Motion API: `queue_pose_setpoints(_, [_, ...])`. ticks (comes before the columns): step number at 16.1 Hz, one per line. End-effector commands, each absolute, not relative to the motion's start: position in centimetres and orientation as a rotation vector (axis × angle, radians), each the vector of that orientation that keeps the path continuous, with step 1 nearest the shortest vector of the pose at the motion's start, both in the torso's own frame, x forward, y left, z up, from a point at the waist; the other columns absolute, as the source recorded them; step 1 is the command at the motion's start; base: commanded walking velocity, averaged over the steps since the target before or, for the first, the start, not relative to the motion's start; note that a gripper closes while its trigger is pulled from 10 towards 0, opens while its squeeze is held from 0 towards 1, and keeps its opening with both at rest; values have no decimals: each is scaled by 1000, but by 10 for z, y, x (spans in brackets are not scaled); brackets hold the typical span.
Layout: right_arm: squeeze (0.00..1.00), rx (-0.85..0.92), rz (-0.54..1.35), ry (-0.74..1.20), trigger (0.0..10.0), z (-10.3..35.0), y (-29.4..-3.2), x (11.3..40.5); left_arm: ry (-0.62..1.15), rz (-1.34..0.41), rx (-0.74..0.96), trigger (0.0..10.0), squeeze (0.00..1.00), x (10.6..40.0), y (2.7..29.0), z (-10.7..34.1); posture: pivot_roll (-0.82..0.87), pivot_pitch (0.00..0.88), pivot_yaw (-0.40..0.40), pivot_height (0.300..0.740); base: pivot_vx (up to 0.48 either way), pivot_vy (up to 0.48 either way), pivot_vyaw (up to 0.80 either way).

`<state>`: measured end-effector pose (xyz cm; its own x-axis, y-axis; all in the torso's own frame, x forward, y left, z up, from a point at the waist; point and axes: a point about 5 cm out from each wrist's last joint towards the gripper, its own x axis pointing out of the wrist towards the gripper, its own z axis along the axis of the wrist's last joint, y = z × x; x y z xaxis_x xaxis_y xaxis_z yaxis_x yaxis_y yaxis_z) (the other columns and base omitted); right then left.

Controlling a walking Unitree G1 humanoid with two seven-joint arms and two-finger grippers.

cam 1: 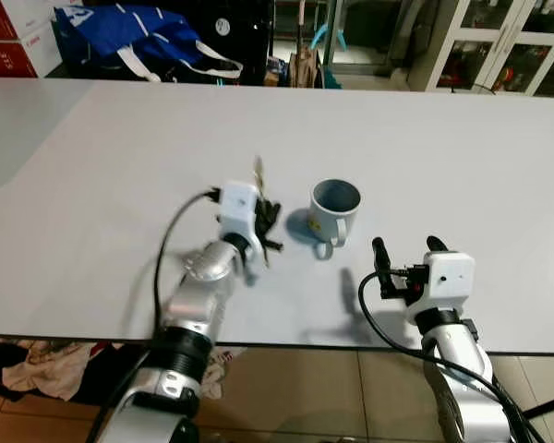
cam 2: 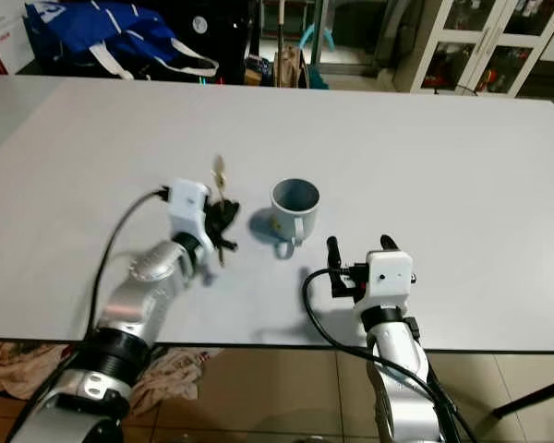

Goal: Setting the table

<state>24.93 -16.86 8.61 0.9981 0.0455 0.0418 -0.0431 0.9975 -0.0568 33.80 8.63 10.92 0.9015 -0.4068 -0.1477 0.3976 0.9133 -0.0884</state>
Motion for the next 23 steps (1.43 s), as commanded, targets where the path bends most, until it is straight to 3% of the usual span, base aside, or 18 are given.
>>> queue_pose_setpoints(1, [0, -55, 48, -50, 10000, 89, -168, 252, 127, -403, -29, 0, 0, 339, 86, 119, -26, 0, 12, 740, 0, 0, 0])
queue_pose_setpoints(6, [0, -57, 51, -46, 10000, 88, -168, 251, 159, -416, -39, 0, 0, 333, 73, 114, -29, 0, 14, 740, 0, 0, 0])
queue_pose_setpoints(23, [0, -55, 51, -29, 10000, 84, -166, 245, 266, -405, 19, 0, 0, 330, 70, 86, -44, 0, 23, 740, 0, 0, 0])
